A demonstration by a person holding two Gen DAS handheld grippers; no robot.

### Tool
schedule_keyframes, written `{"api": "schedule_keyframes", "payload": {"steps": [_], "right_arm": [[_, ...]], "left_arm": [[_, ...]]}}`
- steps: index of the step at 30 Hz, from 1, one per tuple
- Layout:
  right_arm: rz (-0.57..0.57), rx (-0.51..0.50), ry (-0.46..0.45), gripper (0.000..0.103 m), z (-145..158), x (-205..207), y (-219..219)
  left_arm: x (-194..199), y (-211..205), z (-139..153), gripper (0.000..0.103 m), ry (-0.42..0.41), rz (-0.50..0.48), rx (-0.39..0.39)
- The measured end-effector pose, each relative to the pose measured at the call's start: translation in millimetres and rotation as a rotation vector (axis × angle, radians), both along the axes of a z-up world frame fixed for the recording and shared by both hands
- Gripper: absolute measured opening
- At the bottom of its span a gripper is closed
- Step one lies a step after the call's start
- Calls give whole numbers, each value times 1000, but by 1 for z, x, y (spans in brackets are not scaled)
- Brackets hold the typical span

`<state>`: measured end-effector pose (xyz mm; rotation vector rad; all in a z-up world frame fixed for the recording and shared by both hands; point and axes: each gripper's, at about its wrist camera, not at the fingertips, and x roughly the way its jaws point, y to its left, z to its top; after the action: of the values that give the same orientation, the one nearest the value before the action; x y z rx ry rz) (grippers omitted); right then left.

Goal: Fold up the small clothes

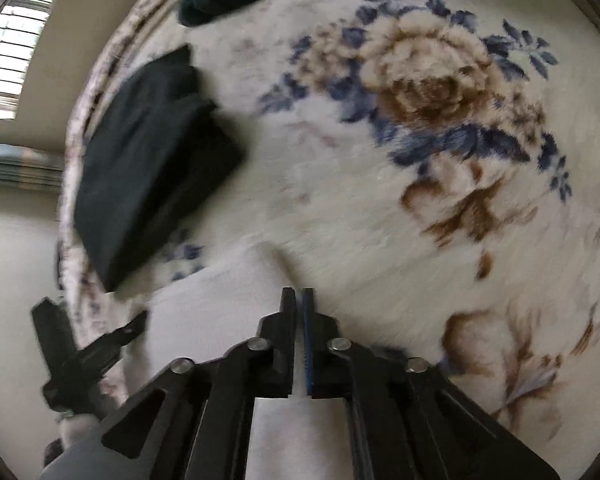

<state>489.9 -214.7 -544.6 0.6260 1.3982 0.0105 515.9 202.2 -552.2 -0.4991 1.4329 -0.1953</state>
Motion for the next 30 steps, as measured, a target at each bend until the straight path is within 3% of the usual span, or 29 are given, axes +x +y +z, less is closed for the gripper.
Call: {"api": "schedule_keyframes", "payload": {"steps": [2, 3, 6, 7, 8, 10, 13, 16, 17, 18, 19, 20, 25, 28, 30], "right_arm": [[22, 54, 54, 0, -11, 8, -4], [25, 60, 57, 1, -10, 8, -6], [23, 109, 46, 3, 2, 2, -14], [14, 129, 50, 10, 5, -2, -18], [5, 142, 47, 25, 9, -8, -22], [-21, 216, 27, 42, 13, -17, -30], [-19, 293, 61, 64, 5, -27, -28], [24, 334, 110, 64, -12, -28, -7], [31, 328, 105, 60, -13, -30, -4], [32, 309, 79, 49, -10, -30, 0], [54, 227, 40, 16, -2, -32, 7], [68, 191, 23, 11, 2, -35, 12], [-15, 95, -54, 8, 23, -43, -1], [-41, 98, -6, 8, 11, -42, -6], [-19, 98, 9, 8, 7, -39, 3]], "left_arm": [[-1, 4, 5, 21, 11, 5, -53], [-3, 6, 11, 34, 10, 13, -66], [-12, 17, 29, 57, -11, 74, -152], [-16, 20, 33, 63, -15, 96, -170], [-22, 22, 37, 67, -24, 116, -194], [-29, 22, 41, 67, -23, 125, -223], [-37, 12, 40, 67, -14, 71, -188], [-44, -4, 37, 59, -33, 34, -132], [-45, -8, 40, 26, -58, 20, -116], [-46, -13, 43, 17, -73, 8, -75], [-46, -14, 47, 17, -92, 1, -58], [-48, -14, 54, 17, -127, 2, -48], [-44, -14, 48, 16, -122, 9, -7], [-32, -16, 18, 17, -36, 13, 0], [-27, -13, 10, 22, 6, 41, -37]]}}
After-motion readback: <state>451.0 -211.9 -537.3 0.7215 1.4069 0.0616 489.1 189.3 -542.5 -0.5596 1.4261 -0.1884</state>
